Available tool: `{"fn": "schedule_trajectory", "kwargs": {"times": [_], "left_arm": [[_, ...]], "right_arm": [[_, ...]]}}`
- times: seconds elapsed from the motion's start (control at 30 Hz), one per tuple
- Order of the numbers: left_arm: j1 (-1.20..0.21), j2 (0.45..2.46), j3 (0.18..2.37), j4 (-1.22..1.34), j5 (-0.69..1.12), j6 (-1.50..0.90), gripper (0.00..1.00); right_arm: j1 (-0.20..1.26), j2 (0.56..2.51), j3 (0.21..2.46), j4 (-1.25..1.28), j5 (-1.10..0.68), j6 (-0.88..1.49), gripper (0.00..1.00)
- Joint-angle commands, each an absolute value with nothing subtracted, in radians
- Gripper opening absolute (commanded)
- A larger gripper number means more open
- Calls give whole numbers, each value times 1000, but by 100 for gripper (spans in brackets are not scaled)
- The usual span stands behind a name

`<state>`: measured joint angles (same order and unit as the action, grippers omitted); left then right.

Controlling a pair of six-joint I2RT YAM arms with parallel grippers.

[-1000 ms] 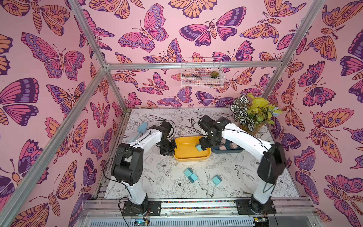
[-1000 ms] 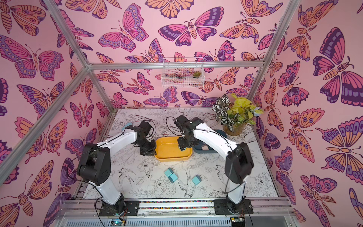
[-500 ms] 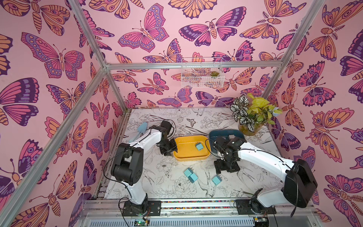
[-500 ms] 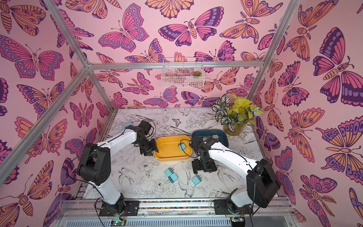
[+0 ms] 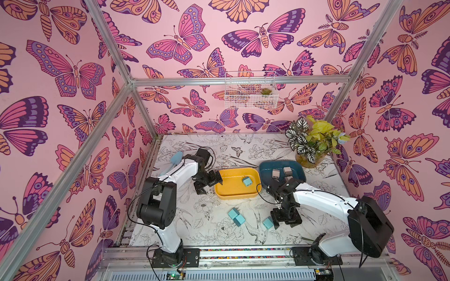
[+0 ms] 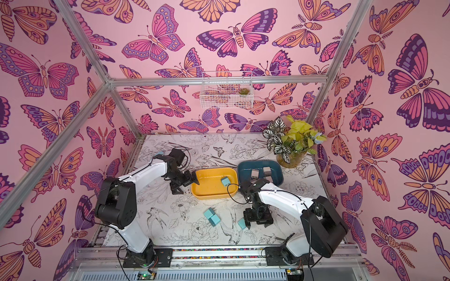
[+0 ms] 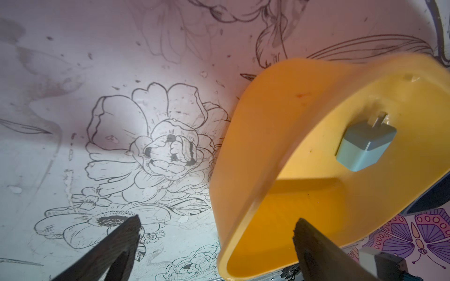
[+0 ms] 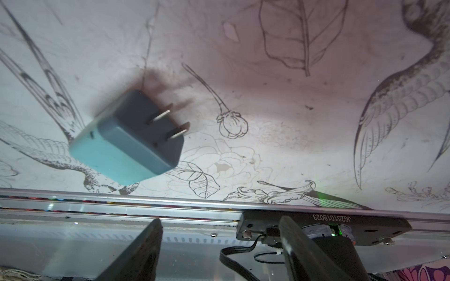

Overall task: Place the plugs by color into the storage box
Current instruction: Adjust the plug at the center of the board.

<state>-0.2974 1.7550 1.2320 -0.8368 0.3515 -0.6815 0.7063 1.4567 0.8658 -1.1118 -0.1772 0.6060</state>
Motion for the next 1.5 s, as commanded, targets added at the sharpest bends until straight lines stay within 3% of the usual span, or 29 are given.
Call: {"fn": "schedule_trajectory", "kwargs": {"times": [0.0, 0.3, 0.77, 0.93, 1.13, 1.47], "left_arm": [[-285, 1735, 1249, -843, 354, -678, 100], [-276, 1737, 1246, -843, 368, -670, 99], [-261, 1712, 1223, -841, 359, -667, 100], [-258, 1706, 1224, -841, 357, -661, 100], [-257, 1715, 1227, -835, 360, -663, 100], [-257, 1725, 1230, -829, 372, -659, 100]], "right_arm": [[708, 1501, 848, -1088, -170, 613, 77], [708, 1626, 857, -1040, -103, 584, 77], [708, 1776, 1112, -1060, 53, 487, 78], [709, 1683, 1120, -1081, 75, 485, 78], [759, 1499, 1106, -1018, -31, 457, 80], [843, 1565, 1042, -904, -102, 500, 81]]}}
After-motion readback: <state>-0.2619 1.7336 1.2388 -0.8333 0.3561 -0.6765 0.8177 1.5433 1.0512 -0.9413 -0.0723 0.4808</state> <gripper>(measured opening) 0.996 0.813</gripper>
